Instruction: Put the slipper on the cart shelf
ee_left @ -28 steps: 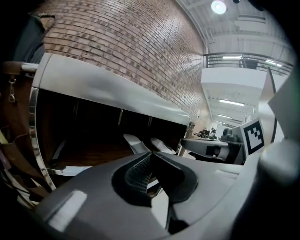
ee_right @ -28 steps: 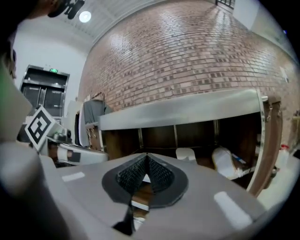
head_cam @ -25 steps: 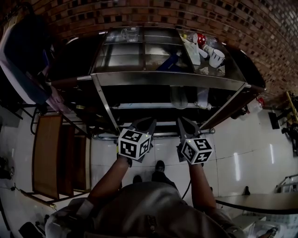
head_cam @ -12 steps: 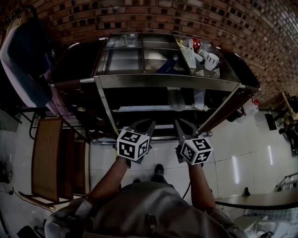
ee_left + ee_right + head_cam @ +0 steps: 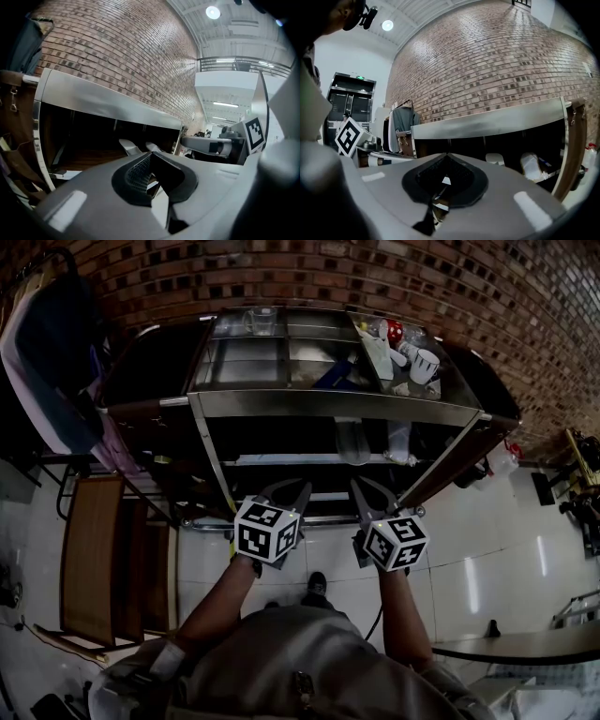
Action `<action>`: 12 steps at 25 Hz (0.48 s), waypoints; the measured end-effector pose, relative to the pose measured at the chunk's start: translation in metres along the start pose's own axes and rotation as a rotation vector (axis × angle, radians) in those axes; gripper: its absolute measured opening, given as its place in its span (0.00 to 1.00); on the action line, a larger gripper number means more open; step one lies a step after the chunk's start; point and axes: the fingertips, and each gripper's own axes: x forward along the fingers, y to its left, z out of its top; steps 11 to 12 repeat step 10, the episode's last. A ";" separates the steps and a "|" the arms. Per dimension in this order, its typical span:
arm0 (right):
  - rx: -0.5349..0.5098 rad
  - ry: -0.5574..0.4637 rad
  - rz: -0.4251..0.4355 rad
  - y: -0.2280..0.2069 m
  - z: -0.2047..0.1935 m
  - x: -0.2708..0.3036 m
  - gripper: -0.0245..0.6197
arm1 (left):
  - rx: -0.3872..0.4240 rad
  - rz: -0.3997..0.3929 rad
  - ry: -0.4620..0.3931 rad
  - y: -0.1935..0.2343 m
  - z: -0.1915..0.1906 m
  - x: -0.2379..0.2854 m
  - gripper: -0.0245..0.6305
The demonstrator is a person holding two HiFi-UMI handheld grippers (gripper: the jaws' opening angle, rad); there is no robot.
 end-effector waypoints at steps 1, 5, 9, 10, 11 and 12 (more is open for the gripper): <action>0.002 0.000 0.001 0.000 0.000 0.000 0.04 | 0.000 0.000 0.001 0.000 0.000 0.001 0.05; 0.007 -0.003 -0.002 -0.004 0.000 0.000 0.04 | 0.011 -0.009 0.002 -0.002 -0.001 0.004 0.05; 0.010 0.001 -0.003 -0.005 -0.001 -0.002 0.04 | 0.010 -0.010 0.004 -0.003 -0.003 0.004 0.05; 0.010 0.002 -0.002 -0.005 -0.002 -0.002 0.04 | 0.008 -0.009 0.005 -0.002 -0.003 0.004 0.05; 0.010 0.002 -0.002 -0.005 -0.002 -0.002 0.04 | 0.008 -0.009 0.005 -0.002 -0.003 0.004 0.05; 0.010 0.002 -0.002 -0.005 -0.002 -0.002 0.04 | 0.008 -0.009 0.005 -0.002 -0.003 0.004 0.05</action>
